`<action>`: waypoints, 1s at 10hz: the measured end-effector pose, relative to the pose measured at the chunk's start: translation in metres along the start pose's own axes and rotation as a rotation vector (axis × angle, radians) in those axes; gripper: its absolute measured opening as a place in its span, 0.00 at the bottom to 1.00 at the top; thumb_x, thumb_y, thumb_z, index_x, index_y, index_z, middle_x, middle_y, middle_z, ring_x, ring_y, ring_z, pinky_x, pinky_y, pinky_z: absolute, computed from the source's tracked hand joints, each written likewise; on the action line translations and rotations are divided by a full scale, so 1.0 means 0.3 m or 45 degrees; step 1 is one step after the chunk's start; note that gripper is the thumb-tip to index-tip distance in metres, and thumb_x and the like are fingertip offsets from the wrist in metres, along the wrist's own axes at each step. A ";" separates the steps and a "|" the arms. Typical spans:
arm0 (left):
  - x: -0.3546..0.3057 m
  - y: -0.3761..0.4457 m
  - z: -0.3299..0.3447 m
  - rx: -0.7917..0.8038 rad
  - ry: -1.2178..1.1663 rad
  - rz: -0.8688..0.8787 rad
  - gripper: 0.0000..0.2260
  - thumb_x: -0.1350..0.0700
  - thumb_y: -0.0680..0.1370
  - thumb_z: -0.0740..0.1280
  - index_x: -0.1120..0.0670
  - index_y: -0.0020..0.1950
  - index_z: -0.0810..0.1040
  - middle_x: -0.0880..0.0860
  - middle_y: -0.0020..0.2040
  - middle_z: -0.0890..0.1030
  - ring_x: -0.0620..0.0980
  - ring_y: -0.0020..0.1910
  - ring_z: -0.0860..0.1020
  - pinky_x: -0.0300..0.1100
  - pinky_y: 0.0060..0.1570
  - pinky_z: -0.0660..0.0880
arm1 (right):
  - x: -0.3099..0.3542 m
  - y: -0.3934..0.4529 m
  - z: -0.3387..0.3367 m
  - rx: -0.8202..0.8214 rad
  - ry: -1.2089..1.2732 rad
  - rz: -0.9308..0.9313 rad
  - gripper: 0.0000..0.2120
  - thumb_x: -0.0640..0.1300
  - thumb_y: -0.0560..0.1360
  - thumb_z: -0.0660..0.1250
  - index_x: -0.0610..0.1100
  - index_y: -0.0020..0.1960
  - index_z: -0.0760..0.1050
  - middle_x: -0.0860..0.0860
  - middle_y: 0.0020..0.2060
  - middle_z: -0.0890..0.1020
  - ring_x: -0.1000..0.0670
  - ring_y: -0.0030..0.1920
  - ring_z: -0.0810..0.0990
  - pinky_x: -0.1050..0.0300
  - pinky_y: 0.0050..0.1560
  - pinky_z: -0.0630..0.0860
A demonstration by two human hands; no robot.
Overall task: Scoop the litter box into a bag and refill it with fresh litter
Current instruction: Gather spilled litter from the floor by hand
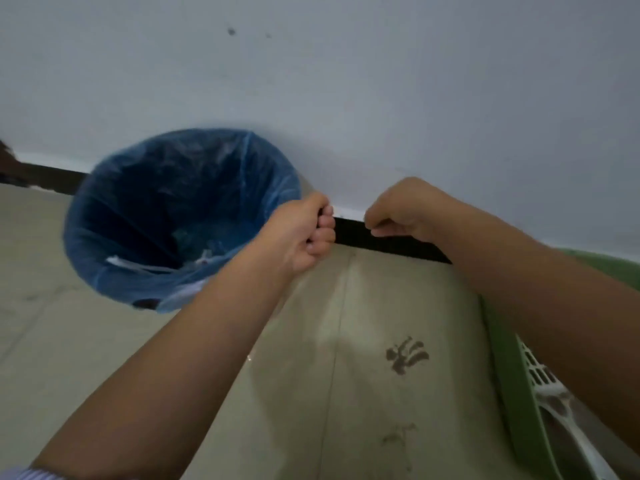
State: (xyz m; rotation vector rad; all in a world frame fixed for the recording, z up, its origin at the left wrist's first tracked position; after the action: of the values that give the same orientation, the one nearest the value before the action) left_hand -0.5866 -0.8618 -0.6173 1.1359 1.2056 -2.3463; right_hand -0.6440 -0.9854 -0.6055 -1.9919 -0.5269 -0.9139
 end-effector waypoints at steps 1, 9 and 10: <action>-0.158 -0.036 -0.121 -0.270 0.094 0.200 0.17 0.60 0.80 0.52 0.54 0.31 0.62 0.47 0.18 0.61 0.40 0.11 0.55 0.27 0.12 0.48 | 0.201 -0.012 0.095 0.084 -0.019 -0.196 0.13 0.25 0.69 0.66 0.38 0.31 0.68 0.45 0.30 0.73 0.51 0.29 0.75 0.65 0.25 0.77; -0.067 0.012 -0.146 -0.589 2.290 0.731 0.15 0.58 0.82 0.52 0.61 0.61 0.73 0.59 0.69 0.68 0.58 0.69 0.64 0.52 0.66 0.62 | 0.008 0.096 0.098 -0.332 -0.780 -0.869 0.12 0.36 0.75 0.62 0.36 0.58 0.77 0.42 0.58 0.79 0.43 0.58 0.76 0.63 0.56 0.65; 0.054 0.100 -0.010 -0.428 2.487 0.795 0.18 0.58 0.82 0.51 0.59 0.72 0.64 0.56 0.77 0.54 0.56 0.76 0.49 0.54 0.73 0.44 | -0.186 0.160 -0.016 -0.322 -0.852 -0.583 0.15 0.37 0.77 0.60 0.36 0.62 0.74 0.41 0.63 0.76 0.43 0.64 0.73 0.58 0.62 0.63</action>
State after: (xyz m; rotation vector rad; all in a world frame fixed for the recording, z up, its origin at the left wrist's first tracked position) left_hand -0.5793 -0.8762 -0.6474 2.9734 1.0434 -0.0008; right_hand -0.6505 -1.0168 -0.6720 -2.4568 -1.3386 -0.5646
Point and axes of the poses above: each hand's wrist, its own y-axis towards the middle knuckle, its own z-axis out of the palm, x = y × z, the point moved 1 cm from there along y, towards the middle knuckle
